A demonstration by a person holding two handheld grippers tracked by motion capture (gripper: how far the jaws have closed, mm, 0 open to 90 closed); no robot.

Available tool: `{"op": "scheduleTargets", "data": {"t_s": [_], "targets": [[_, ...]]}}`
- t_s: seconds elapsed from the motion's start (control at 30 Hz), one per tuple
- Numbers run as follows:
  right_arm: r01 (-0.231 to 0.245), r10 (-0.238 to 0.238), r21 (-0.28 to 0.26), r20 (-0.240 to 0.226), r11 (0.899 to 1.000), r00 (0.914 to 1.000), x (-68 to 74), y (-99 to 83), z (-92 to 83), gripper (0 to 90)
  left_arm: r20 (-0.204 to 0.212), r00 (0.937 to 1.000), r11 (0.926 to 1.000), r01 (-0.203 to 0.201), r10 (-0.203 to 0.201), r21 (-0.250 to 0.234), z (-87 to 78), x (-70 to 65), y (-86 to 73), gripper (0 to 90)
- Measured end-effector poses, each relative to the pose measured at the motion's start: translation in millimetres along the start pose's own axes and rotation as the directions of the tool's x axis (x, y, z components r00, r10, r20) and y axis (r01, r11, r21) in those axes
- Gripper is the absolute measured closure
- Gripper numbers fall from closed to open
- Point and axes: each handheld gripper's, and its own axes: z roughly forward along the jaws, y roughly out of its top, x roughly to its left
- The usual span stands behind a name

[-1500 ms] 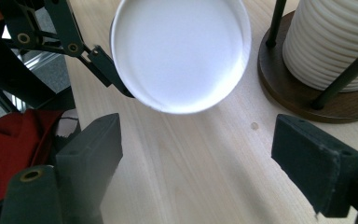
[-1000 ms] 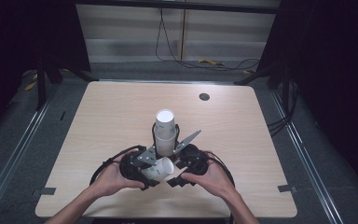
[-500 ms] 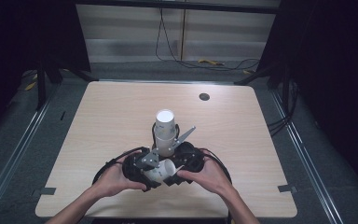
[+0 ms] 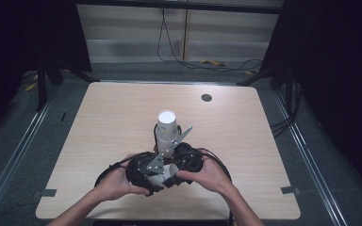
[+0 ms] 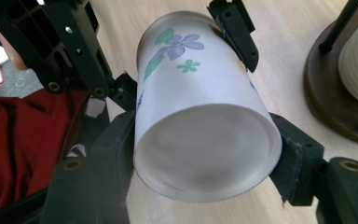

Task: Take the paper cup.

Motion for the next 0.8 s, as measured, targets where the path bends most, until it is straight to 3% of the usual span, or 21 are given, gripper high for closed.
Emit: {"op": "scheduleTargets", "data": {"t_s": [0.43,0.53,0.6,0.7,0.73,0.8], "targets": [[-0.017,0.017,0.022,-0.016,1.0,0.9997,-2.1,0.7,3.8,31.3,0.0,0.9998,0.9997,-0.018,0.018,0.014,2.4,-0.1,-1.2,29.9],[0.008,-0.008,0.017,-0.016,1.0,0.9998,-1.9,2.3,3.8,32.8,0.001,0.9993,0.9991,-0.036,0.036,0.022,3.3,-0.7,-0.4,29.9],[0.017,-0.017,0.02,-0.019,1.0,0.9997,-1.2,2.1,5.0,33.1,0.001,0.9998,0.9997,-0.019,0.019,0.016,5.0,-2.7,-1.0,29.9],[0.018,-0.018,0.026,-0.017,1.0,0.9997,-0.4,2.0,5.2,34.1,0.01,0.9994,0.9992,-0.035,0.035,0.018,3.9,-1.1,-1.6,29.9],[0.016,-0.016,0.025,-0.017,1.0,0.9997,-0.4,1.6,4.8,34.7,0.017,0.9997,0.9998,-0.02,0.02,0.002,3.8,-2.4,-1.9,29.9],[0.018,-0.018,0.018,-0.022,1.0,0.9996,-0.2,1.0,3.5,35.5,0.014,0.9996,0.9996,-0.026,0.026,-0.011,1.9,-2.9,-1.8,29.9]]}}
